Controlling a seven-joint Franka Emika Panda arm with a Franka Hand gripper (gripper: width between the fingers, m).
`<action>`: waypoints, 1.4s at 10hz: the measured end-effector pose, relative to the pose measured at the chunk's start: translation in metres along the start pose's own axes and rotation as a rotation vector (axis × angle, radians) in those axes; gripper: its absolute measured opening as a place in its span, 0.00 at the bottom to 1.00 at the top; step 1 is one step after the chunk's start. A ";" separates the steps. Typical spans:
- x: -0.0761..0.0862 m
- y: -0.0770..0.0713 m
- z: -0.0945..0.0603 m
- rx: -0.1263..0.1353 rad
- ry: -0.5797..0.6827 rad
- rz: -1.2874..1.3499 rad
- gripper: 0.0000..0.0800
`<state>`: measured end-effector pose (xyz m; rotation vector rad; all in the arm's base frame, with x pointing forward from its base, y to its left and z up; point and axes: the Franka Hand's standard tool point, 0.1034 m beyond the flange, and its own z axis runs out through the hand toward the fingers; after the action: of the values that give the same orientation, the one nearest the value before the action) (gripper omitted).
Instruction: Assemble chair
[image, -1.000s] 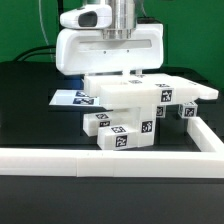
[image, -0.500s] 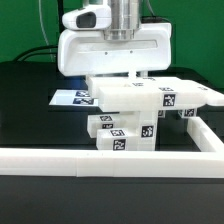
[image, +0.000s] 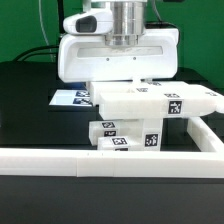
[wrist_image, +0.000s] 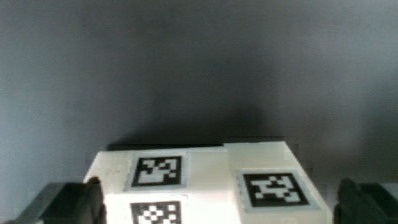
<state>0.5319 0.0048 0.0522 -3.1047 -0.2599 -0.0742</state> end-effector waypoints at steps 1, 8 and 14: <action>0.001 0.000 0.000 0.000 -0.001 0.011 0.81; 0.010 0.007 -0.002 0.003 -0.009 -0.006 0.81; -0.043 -0.030 -0.020 0.034 -0.034 0.075 0.81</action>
Offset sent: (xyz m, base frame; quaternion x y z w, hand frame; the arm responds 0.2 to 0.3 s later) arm 0.0231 0.0016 0.0035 -0.0058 -0.0148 0.0009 0.9999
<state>0.4838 0.0272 0.0710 -3.0800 -0.1443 -0.0148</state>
